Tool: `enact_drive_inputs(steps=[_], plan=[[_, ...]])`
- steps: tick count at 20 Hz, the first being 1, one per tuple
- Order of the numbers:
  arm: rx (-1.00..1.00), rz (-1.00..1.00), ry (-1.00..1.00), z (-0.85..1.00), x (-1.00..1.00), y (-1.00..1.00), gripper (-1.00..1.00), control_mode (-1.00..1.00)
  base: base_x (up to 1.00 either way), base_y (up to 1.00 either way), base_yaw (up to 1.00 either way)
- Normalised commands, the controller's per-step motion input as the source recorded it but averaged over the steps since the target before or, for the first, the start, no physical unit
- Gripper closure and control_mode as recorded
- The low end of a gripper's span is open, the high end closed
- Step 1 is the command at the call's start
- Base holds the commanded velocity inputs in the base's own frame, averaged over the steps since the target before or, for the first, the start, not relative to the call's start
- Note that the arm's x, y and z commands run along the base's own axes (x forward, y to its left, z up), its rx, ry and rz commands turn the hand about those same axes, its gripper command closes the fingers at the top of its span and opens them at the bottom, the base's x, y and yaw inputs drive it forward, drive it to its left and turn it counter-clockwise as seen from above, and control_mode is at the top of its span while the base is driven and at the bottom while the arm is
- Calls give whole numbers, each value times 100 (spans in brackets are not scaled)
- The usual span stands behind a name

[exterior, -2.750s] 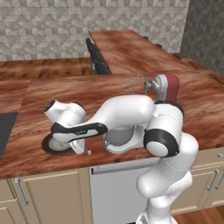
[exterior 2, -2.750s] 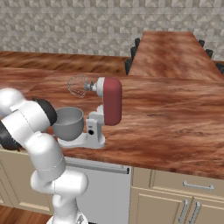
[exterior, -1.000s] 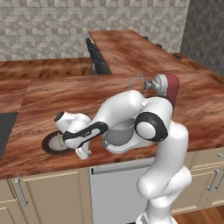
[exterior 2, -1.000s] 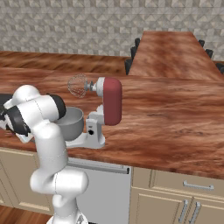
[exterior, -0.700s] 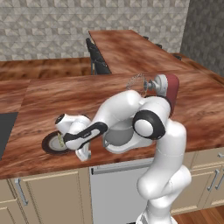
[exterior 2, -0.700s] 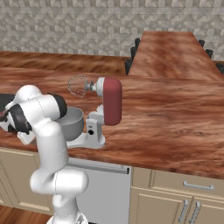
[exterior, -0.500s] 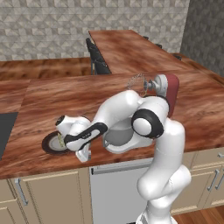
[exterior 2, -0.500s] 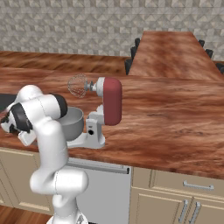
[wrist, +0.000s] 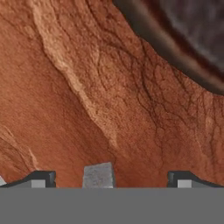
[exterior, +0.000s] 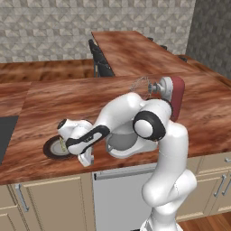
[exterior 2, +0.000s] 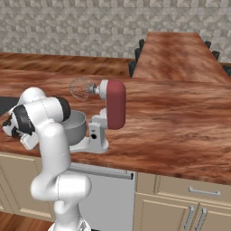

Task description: Add butter and sugar cubes to the stand mixer bowl and then turn on the stand mixer to begin making frosting.

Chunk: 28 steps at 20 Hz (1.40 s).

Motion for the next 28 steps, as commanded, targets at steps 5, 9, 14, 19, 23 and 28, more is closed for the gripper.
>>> enact_drive_inputs(steps=[5,9,14,19,23,28], plan=[[0,0,2,-26,0,0,100,-100,0,0,0],[-1,-3,1,-22,0,0,100,-100,0,0,0],[0,-5,0,-12,-4,0,100,-100,0,0,0],[0,-9,0,0,-14,0,100,-100,0,0,0],[0,-7,-2,32,-40,0,100,-100,0,0,0],[3,-3,-13,99,-46,1,100,-100,0,0,0]])
